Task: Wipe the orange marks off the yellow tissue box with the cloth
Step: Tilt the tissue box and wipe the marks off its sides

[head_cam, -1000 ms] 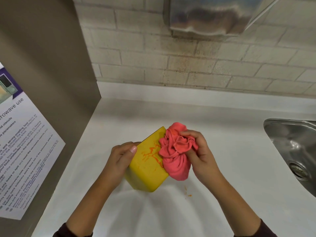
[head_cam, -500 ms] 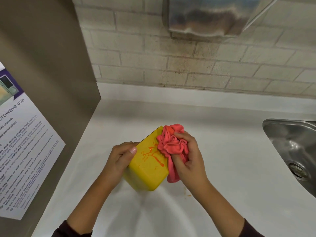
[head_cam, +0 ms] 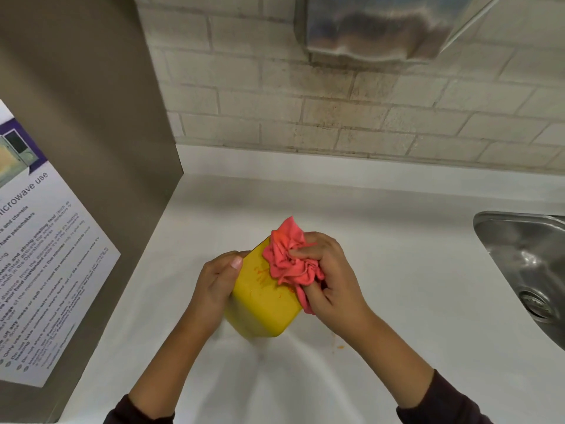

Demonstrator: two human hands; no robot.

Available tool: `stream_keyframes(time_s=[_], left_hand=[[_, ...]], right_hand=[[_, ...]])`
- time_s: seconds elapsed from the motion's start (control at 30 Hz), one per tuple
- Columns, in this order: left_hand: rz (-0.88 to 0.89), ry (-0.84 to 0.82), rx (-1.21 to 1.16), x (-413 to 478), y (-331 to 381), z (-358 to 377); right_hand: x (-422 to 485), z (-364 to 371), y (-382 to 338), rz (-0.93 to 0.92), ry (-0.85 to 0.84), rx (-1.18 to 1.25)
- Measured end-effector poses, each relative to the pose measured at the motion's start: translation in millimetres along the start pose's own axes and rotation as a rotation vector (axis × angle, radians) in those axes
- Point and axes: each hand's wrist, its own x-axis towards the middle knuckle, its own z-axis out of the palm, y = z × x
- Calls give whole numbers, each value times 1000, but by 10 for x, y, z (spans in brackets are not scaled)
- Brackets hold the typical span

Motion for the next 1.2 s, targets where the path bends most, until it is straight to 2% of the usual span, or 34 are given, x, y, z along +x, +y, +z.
stream_keyframes(time_s=[0.1, 0.3, 0.57, 0.67, 0.8, 0.97, 1.07, 1.2], left_hand=[[43, 3, -6, -11, 20, 15], [50, 12, 37, -2, 52, 13], [44, 13, 12, -28, 56, 17], [50, 9, 19, -11, 74, 19], [79, -5, 60, -18, 77, 20], [102, -22, 111, -46, 103, 68], [104, 4, 77, -68, 80, 81], [117, 11, 57, -59, 68, 91]], right_hand=[[-32, -2, 11, 17, 68, -40], [119, 236, -146, 193, 291, -91], [18, 209, -133, 108, 70, -128], [-26, 75, -42, 95, 122, -206], [4, 144, -45, 195, 232, -172], [48, 242, -168, 291, 198, -196], [25, 248, -220, 194, 132, -179], [-72, 90, -106, 68, -46, -156]])
